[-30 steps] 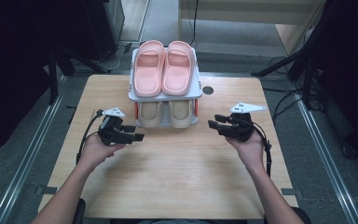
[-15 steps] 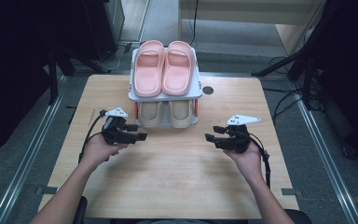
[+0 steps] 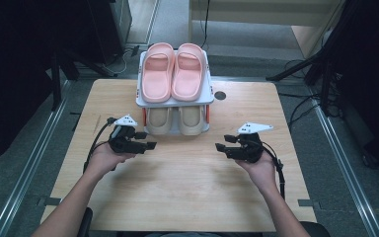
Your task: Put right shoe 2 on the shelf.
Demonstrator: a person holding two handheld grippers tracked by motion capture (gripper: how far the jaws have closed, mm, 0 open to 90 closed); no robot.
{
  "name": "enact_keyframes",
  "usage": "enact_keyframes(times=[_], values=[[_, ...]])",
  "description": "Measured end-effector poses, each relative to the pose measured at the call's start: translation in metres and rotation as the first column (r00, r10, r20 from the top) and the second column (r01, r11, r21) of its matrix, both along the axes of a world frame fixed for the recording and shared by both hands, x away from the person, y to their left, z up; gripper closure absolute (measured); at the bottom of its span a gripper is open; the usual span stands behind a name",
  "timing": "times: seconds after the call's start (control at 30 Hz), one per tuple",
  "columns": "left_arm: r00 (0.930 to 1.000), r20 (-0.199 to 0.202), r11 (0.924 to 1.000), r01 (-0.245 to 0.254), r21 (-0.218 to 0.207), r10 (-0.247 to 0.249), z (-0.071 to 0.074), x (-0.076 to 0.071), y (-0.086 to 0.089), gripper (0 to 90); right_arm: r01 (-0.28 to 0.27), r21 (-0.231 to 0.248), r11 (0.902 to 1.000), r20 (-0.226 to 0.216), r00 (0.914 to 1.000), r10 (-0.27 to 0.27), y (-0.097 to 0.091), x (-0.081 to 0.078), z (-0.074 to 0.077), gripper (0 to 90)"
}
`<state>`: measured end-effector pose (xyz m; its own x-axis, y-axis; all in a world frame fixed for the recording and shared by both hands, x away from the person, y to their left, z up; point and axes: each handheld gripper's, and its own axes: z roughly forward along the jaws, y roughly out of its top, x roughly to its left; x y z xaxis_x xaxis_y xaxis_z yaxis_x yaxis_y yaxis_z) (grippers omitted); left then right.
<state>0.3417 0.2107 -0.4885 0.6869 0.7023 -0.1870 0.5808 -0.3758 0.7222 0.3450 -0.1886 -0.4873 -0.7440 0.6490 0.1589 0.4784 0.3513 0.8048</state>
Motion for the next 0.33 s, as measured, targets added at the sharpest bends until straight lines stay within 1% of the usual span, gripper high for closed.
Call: enact_keyframes(times=[0.03,0.13,0.23,0.33], values=[[1.0000,-0.002,1.0000,0.006,0.006,-0.006,-0.0001,-0.0001,-0.0002,37.2,0.000,-0.002,1.0000,0.000,1.0000,0.000,0.0002,-0.0001,0.0001,46.8],[0.9999,0.014,0.9997,0.008,0.023,-0.009,-0.0007,-0.0006,-0.0011,37.1,-0.003,-0.014,0.9999,0.002,1.0000,0.003,0.0014,-0.0003,0.0000,46.8],[0.9997,0.022,0.9998,0.007,0.021,-0.007,-0.0009,-0.0008,-0.0011,37.0,-0.011,-0.035,0.9993,0.001,0.9999,0.011,0.0035,-0.0001,-0.0014,46.9],[0.9997,0.021,0.9998,0.006,0.021,-0.007,-0.0009,-0.0005,-0.0006,36.7,-0.014,-0.036,0.9992,-0.001,0.9999,0.014,0.0054,0.0000,-0.0022,46.9]])
